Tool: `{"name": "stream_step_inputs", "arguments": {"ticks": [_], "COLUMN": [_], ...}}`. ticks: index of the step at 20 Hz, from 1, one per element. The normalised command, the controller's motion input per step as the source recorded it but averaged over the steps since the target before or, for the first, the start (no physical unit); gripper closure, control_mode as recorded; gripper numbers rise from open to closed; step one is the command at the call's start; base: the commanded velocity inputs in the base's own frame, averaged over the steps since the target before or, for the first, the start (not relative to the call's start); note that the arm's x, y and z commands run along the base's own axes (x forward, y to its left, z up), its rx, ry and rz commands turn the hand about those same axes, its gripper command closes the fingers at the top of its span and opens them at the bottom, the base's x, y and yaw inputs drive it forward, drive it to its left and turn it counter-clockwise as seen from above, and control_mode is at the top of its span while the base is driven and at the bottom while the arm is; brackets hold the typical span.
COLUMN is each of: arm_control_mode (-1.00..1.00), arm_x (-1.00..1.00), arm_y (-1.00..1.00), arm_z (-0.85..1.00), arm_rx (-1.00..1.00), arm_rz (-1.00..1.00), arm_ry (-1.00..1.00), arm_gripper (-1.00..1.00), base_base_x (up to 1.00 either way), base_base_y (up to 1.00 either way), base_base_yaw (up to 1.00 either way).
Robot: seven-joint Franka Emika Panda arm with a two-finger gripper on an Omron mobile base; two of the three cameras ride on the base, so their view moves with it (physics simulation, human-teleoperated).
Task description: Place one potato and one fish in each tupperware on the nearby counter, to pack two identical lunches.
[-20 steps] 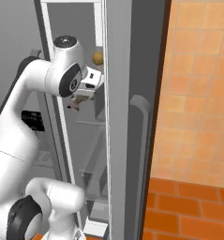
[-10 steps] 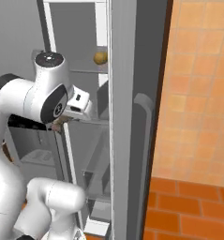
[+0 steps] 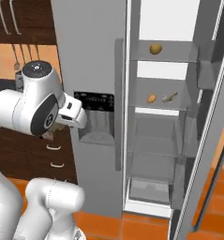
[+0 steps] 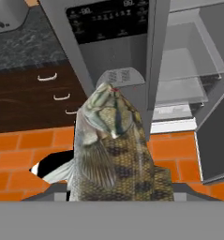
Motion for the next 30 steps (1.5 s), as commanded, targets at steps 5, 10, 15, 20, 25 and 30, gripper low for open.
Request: {"name": "stream_step_inputs", "arguments": {"ticks": [5,10,15,20,25,30], "arm_control_mode": [1.00,1.00,1.00,1.00,1.00,1.00], "arm_x": [0.00,0.00,0.00,0.00,0.00,0.00], "arm_y": [0.00,0.00,0.00,0.00,0.00,0.00], "arm_z": [0.00,0.00,0.00,0.00,0.00,0.00], "arm_rx": [0.00,0.00,0.00,0.00,0.00,0.00], "arm_rz": [0.00,0.00,0.00,0.00,0.00,0.00], "arm_ry": [0.00,0.00,0.00,0.00,0.00,0.00], "arm_gripper": [1.00,1.00,1.00,1.00,1.00,1.00], "base_base_x": [-0.02,0.24,0.04,-0.03,0.15,0.43], "base_base_y": [1.00,1.00,1.00,1.00,1.00,1.00], "base_base_yaw": [-0.06,0.00,0.00,0.00,0.00,0.00]}}
